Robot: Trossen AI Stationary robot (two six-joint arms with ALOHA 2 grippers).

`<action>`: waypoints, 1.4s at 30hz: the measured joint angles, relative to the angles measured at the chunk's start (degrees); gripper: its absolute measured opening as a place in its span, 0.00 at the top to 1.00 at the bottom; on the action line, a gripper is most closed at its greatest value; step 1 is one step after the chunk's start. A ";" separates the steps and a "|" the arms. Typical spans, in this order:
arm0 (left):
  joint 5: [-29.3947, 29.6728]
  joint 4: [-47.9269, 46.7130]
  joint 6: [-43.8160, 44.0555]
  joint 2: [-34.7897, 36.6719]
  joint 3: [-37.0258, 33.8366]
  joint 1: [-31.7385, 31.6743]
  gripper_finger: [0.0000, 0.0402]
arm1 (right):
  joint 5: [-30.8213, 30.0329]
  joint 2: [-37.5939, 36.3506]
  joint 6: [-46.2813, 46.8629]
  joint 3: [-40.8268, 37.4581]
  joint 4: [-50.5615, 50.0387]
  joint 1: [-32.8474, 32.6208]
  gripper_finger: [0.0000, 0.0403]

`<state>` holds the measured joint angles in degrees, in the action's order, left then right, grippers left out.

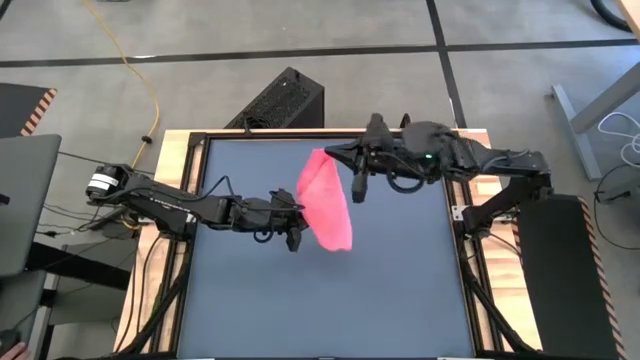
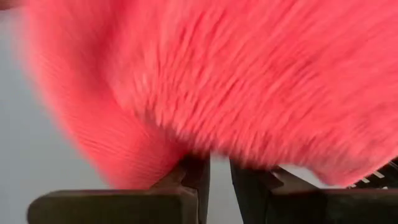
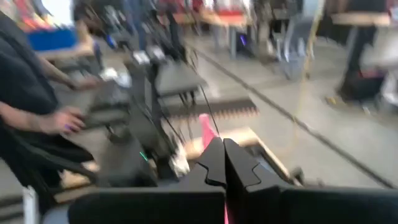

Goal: Roll towel
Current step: Fold the pink towel

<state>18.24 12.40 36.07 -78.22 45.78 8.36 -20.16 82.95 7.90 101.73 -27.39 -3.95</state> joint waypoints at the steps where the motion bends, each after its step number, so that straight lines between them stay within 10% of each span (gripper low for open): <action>1: 0.00 0.00 0.00 0.00 0.00 0.00 0.88 | 0.02 0.47 0.75 0.00 -1.71 0.66 0.98; 33: 0.05 -1.43 0.03 0.00 0.00 0.00 0.88 | 3.39 6.00 8.59 -5.33 -6.75 5.00 0.96; 42: -0.50 -1.40 0.57 0.00 0.00 0.01 0.88 | 3.72 5.68 8.37 -5.32 -11.04 8.59 0.69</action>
<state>17.74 11.00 36.64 -78.22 45.78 8.37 -16.45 88.63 16.26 96.41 -38.43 4.64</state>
